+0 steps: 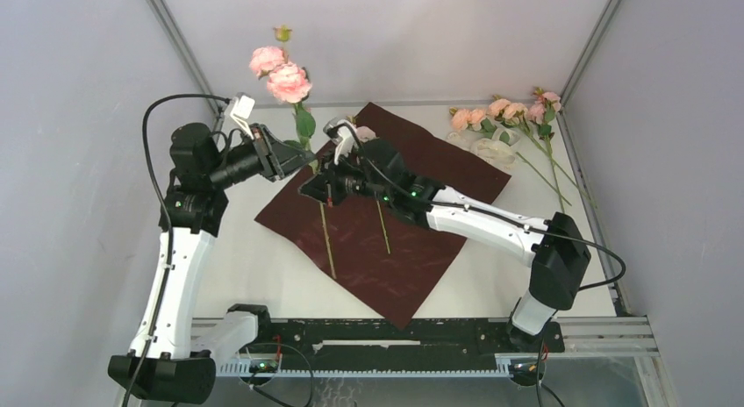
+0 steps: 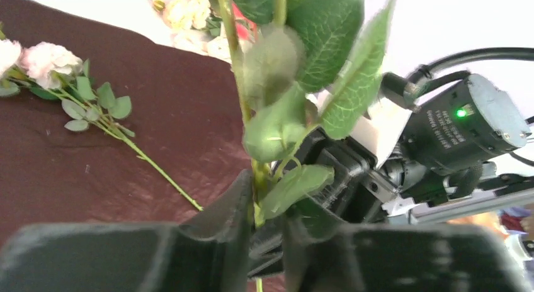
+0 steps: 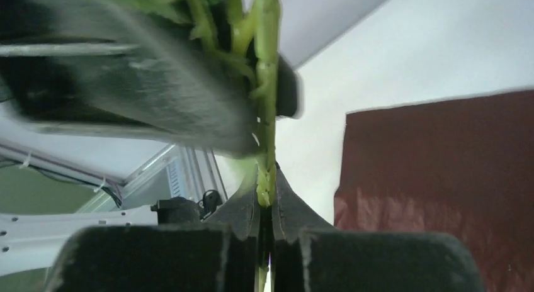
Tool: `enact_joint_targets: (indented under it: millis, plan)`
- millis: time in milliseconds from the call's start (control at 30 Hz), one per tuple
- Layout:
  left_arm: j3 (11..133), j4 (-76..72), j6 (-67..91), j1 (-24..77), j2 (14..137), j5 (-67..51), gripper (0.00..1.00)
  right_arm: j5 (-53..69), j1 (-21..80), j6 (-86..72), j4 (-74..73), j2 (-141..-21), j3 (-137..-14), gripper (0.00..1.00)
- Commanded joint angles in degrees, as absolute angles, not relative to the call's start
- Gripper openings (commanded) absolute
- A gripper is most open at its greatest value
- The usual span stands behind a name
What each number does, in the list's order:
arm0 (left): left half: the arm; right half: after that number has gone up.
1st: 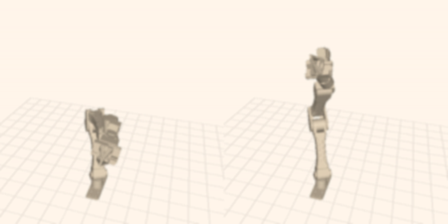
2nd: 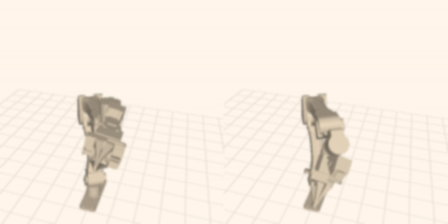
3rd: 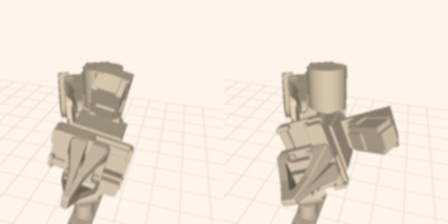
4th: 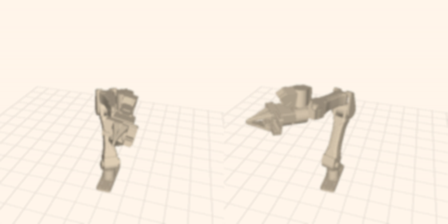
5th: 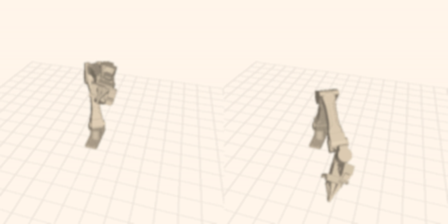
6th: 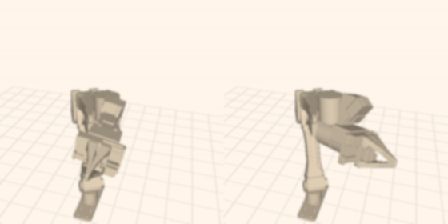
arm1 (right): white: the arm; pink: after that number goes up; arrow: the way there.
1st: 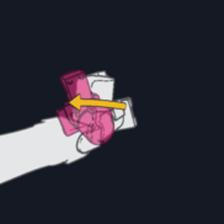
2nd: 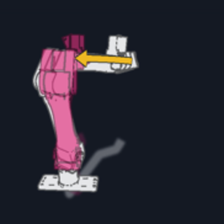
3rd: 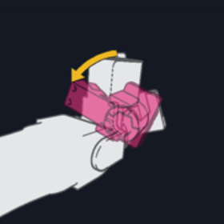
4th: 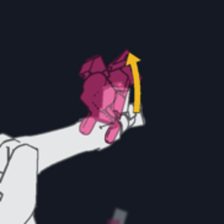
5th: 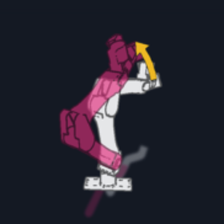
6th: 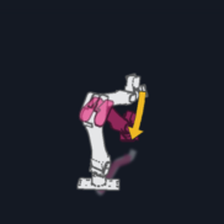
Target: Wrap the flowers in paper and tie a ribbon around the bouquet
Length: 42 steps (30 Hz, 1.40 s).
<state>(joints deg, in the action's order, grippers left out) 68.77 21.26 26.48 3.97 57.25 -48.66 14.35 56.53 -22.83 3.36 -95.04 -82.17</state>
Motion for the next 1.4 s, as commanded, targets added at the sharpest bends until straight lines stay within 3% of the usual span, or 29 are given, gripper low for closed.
enact_joint_targets:
  millis: [0,33,67,100,200,300,433,633,733,900,1233,1300,1367]
  plan:
    - [68.64,23.26,23.11,4.13,57.32,-42.73,0.63,8.76,52.88,-29.05,1.82,-93.35,-79.59,0.0]
    - [69.43,27.57,17.75,4.13,57.76,-38.2,0.87,8.77,51.53,-29.23,-0.72,-93.53,-79.42,0.0]
    - [70.09,32.35,12.82,4.1,58.33,-32.69,0.98,8.28,50.08,-28.54,-4.23,-93.9,-79.37,0.0]
    - [70.36,35.9,9.02,3.96,59.2,-26.56,1.0,6.88,48.22,-27.31,-7.85,-94.56,-79.41,0.0]
    - [67.06,41.19,3.19,0.5,61.64,-15.39,1.0,1.9,43.8,-23.87,-17.71,-97.63,-80.46,0.0]
    - [60.12,39.99,5.3,-7.81,63.66,-14.32,1.0,3.9,39.6,-20.84,-23.2,-102.32,-82.27,0.0]
    - [54.32,39.55,9.04,-10.9,65.41,-14.31,0.95,2.47,36.57,-17.4,-28.27,-109.71,-87.56,0.04]
    - [46.3,36.73,23.92,-10.61,63.33,-19.87,0.86,0.83,33.63,-18.91,-33.43,-117.09,-94.34,0.54]
    - [43.43,35.29,28.25,-9.08,64.02,-19.58,0.85,1.14,33.68,-19.68,-32.98,-114.7,-93.51,0.65]
    - [36.56,27.98,33.38,-5.22,66.24,-18.19,0.86,-1.73,35.12,-19.72,-32.92,-108.62,-89.01,0.68]
    - [33.92,23.03,35.88,-1.82,71.92,-20.02,0.86,-5.0,36.47,-21.37,-32.31,-96.4,-75.43,0.68]
    - [34.42,21.41,36.04,-1.65,74.38,-20.99,0.83,-6.04,36.8,-21.77,-32.24,-94.76,-73.65,0.68]
    - [35.5,21.06,35.68,-1.67,76.97,-21.83,0.73,-6.55,36.76,-22.35,-31.73,-93.01,-71.5,0.68]
